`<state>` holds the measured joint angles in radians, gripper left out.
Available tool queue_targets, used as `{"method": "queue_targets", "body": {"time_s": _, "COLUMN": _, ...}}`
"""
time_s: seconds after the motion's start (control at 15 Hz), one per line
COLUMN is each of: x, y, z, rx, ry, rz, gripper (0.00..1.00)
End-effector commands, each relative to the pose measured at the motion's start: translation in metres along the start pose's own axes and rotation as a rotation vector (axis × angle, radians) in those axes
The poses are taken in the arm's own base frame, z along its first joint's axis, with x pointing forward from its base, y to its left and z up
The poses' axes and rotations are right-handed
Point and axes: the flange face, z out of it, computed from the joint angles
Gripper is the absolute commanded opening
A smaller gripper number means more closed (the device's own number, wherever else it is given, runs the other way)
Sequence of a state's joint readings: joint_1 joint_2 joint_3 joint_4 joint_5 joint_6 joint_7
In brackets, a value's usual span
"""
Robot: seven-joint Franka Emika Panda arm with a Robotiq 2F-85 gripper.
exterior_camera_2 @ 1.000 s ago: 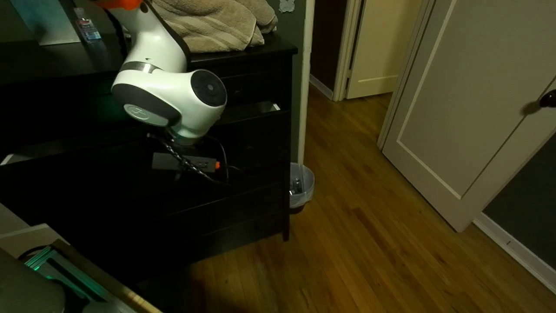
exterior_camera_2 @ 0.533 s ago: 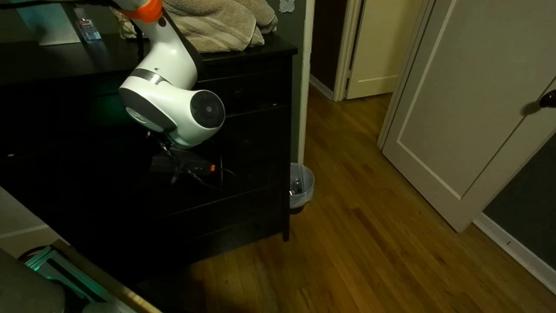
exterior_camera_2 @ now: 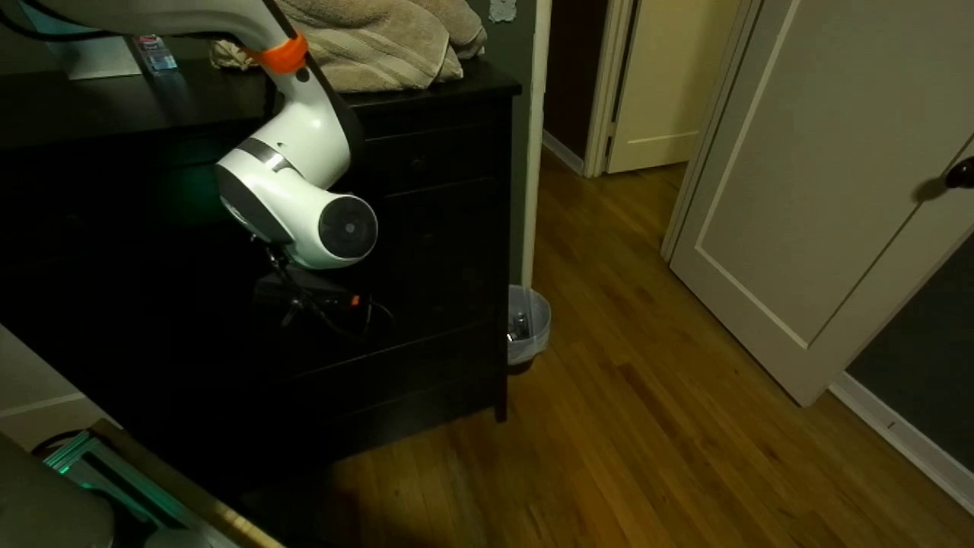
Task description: Close the second drawer from the top
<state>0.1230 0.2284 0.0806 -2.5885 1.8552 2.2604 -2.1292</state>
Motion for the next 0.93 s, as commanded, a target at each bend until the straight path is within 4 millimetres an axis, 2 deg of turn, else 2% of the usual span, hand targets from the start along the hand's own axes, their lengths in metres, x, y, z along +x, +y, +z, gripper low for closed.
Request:
{"method": "queue_targets", "body": {"time_s": 0.0, "x": -0.003, "y": 0.002, "z": 0.022, "rx": 0.002, "ry": 0.052, "rz": 0.007, "gripper": 1.0}}
{"method": "queue_targets", "body": {"time_s": 0.27, "x": -0.004, "y": 0.003, "z": 0.027, "rx": 0.004, "ry": 0.054, "rz": 0.024, "gripper": 1.0}}
{"method": "queue_targets", "body": {"time_s": 0.4, "x": -0.003, "y": 0.006, "z": 0.022, "rx": -0.029, "ry": -0.02, "rz": 0.007, "gripper": 1.0}}
{"method": "queue_targets", "body": {"time_s": 0.53, "x": 0.007, "y": 0.01, "z": 0.005, "rx": -0.102, "ry": -0.092, "rz": -0.02, "gripper": 1.0}}
{"method": "queue_targets", "body": {"time_s": 0.87, "x": 0.055, "y": 0.013, "z": -0.056, "rx": -0.379, "ry": -0.26, "rz": -0.073, "gripper": 1.0}}
